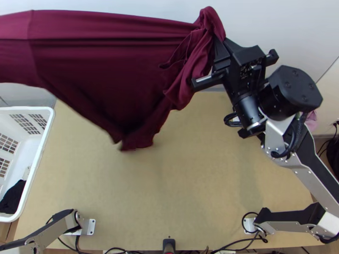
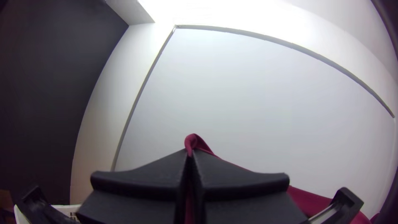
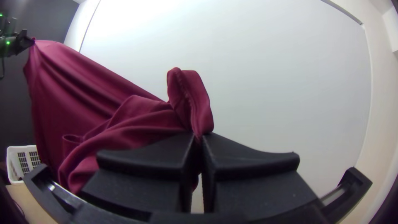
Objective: Fold the t-shirt
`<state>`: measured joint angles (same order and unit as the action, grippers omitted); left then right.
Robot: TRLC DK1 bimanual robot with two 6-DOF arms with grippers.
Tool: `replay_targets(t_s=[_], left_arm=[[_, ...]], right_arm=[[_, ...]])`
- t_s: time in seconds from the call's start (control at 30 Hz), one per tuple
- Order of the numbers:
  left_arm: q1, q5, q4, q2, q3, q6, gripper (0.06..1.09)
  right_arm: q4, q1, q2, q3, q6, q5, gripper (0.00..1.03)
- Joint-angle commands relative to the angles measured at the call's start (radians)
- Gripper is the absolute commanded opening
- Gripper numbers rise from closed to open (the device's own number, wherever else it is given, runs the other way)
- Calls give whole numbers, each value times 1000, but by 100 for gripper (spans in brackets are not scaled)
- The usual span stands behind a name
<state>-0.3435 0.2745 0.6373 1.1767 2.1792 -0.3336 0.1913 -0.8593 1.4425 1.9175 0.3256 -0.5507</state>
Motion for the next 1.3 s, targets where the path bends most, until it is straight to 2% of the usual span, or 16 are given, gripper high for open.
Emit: replay_targets(t_s=[0.0, 0.2, 0.33, 0.5, 0.67, 0.87, 1.0, 1.17, 1.23, 1.27], left_arm=[[-42, 32, -39, -3, 54, 42, 10], [-61, 63, -146, -12, 67, 119, 10], [-57, 65, -122, -14, 37, 120, 10], [-15, 63, -93, -38, -171, 56, 10], [126, 65, -87, -72, -418, 19, 10], [319, 89, -134, -121, -736, 24, 10], [360, 91, -292, -130, -947, 71, 10], [373, 92, -418, -37, -1036, 84, 10], [373, 92, -455, 15, -1035, 84, 10], [373, 92, -482, 41, -1032, 87, 10]], right_arm=[[-43, -46, -7, -20, 9, -8, 3], [-79, -83, 9, -2, 12, -8, 3], [-79, -75, 21, 6, -5, -8, 3], [-64, 40, 21, -75, -115, 1, 3], [-12, 189, 38, -233, -327, 100, 3], [-13, 278, 137, -397, -523, 184, 3], [-35, 286, 242, -446, -577, 206, 3], [-108, 313, 380, -426, -591, 206, 3], [-118, 325, 430, -393, -609, 206, 18], [-118, 325, 449, -374, -614, 206, 19]])
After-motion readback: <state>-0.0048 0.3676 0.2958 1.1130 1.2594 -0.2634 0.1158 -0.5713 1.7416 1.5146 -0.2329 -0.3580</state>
